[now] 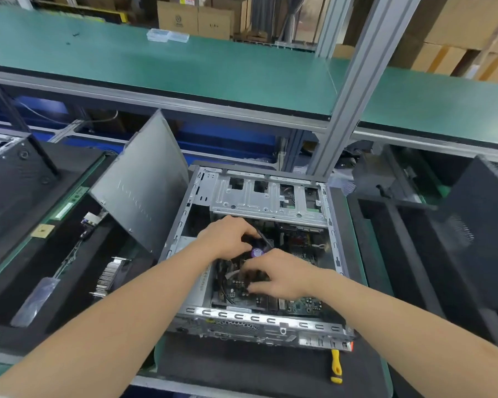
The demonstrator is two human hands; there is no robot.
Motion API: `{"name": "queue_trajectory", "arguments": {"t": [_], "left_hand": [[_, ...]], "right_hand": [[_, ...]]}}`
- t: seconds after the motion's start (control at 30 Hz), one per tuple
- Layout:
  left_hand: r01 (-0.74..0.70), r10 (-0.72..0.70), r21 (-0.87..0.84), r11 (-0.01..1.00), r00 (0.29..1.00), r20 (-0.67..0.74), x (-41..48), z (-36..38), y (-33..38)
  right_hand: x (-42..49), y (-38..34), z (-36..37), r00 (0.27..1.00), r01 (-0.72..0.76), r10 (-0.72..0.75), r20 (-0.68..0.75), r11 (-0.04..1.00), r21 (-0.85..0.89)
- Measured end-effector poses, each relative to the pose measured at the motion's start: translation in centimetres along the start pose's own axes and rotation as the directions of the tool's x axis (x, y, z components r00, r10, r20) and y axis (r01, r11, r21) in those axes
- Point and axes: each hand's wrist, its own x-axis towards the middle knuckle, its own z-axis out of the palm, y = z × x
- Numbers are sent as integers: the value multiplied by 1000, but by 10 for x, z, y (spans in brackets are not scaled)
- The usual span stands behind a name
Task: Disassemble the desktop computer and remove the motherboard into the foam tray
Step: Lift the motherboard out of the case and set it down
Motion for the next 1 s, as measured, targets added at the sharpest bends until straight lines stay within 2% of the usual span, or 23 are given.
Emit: {"name": "queue_trajectory", "arguments": {"t": [0.07,0.13,0.2,0.3,0.33,0.37,0.47,0.57,0.6,0.67,0.73,0.8,0.87,0.93,1.0], "left_hand": [[-14,13,-78,997,1000,-18,-2,-3,-1],[-31,31,-47,998,999,-13,-7,-7,-3],[-40,39,72,997,999,19,-16,-13,-6],[-77,44,310,948,993,109,-26,-13,-8],[-68,36,371,926,995,94,-28,-8,-7],[-30,11,400,916,999,51,-28,-3,-4],[84,-56,408,909,995,-80,-26,8,6],[184,-125,352,918,975,-183,-26,10,5],[213,-153,338,917,969,-196,-25,11,5],[248,-189,343,906,962,-198,-22,13,4],[285,-246,368,885,958,-149,-17,11,3],[299,-295,378,876,953,-71,-11,6,1],[307,-324,371,877,946,-17,-5,5,-1],[320,-348,372,871,937,9,-4,3,-1],[342,-376,367,865,926,22,-3,2,-2]], "right_hand": [[-4,6,0,999,-34,39,-14,974,223],[-3,7,4,995,-75,93,-17,888,454],[2,5,9,986,-106,162,-30,763,638],[13,-1,12,958,-115,281,-55,554,824],[17,-3,12,945,-102,317,-77,510,854],[22,-5,12,929,-86,350,-120,520,850],[33,-9,13,872,-125,405,-274,726,676],[34,-11,16,823,-174,416,-387,833,525],[33,-10,16,823,-191,396,-406,868,458],[32,-4,11,871,-226,267,-412,963,146],[35,0,6,938,-209,157,-310,967,-144],[43,-1,5,969,-199,145,-202,939,-279],[55,-5,9,973,-214,150,-175,869,-446],[63,-8,14,963,-261,181,-197,801,-539],[65,-8,16,947,-314,226,-229,801,-509]]}}
